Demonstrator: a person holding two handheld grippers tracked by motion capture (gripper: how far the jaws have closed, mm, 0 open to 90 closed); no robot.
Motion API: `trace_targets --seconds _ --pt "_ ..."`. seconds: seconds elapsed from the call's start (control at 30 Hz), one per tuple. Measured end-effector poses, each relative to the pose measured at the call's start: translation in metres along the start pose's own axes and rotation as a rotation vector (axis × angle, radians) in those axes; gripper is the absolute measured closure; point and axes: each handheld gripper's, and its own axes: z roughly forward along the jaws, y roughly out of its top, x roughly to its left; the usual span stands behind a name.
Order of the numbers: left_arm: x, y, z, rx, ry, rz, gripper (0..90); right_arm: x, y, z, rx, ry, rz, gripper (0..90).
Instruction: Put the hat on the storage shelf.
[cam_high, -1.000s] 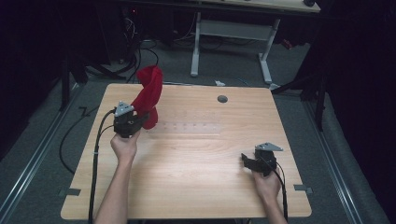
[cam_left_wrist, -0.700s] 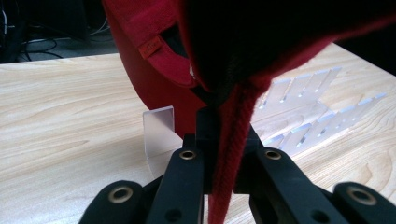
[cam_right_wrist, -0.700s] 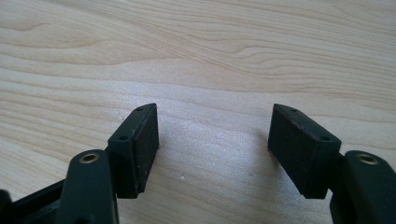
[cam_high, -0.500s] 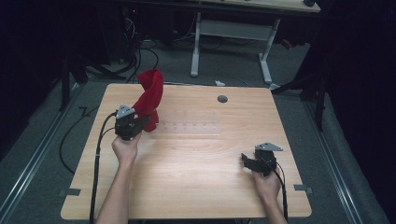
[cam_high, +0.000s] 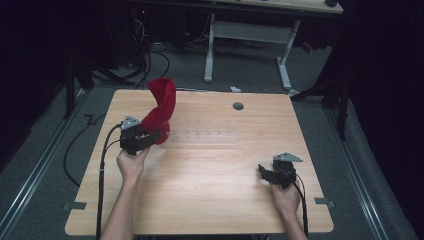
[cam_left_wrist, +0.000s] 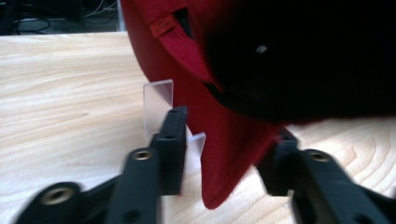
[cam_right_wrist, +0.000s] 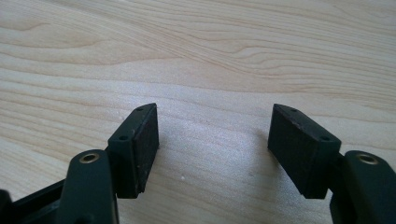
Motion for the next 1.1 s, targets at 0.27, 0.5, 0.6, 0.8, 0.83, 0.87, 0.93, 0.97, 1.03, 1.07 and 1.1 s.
trace_targets --seconds 0.27,0.5,0.6,0.8,0.83,0.87,0.93,0.97,1.03,1.07,1.1 --pt "-0.003 -0.007 -0.016 0.020 0.008 0.002 41.8 0.000 0.000 0.000 -0.001 0.001 -0.002 33.8" --pt "-0.001 -0.022 -0.041 0.032 0.044 0.021 38.9 0.000 0.000 0.000 -0.001 0.002 -0.002 33.8" --pt "0.000 -0.030 -0.052 0.042 0.051 0.025 38.6 0.000 0.000 0.000 -0.001 0.002 -0.002 33.8" --pt "0.002 -0.053 -0.064 0.088 0.054 0.031 38.3 0.000 0.000 0.000 -0.001 0.002 -0.002 33.8" --pt "0.002 -0.058 -0.064 0.097 0.059 0.040 38.2 0.000 0.000 0.000 -0.001 0.002 -0.002 33.8" --pt "0.002 -0.063 -0.064 0.108 0.065 0.051 38.1 0.000 0.000 0.000 -0.001 0.002 -0.002 33.8" --pt "0.003 -0.073 -0.062 0.128 0.072 0.059 37.8 0.000 0.000 0.000 -0.001 0.002 -0.002 33.8" --pt "0.004 -0.078 -0.061 0.140 0.075 0.068 37.7 0.000 0.000 0.000 -0.001 0.002 -0.002 33.8" --pt "0.005 -0.087 -0.059 0.157 0.089 0.086 37.1 0.000 0.000 0.000 -0.001 0.002 -0.002 33.8" --pt "0.005 -0.091 -0.058 0.165 0.096 0.098 36.9 0.000 0.000 0.000 -0.001 0.002 -0.002 33.8" --pt "0.006 -0.094 -0.057 0.173 0.102 0.104 36.9 0.000 0.000 0.000 -0.001 0.001 -0.003 33.8"
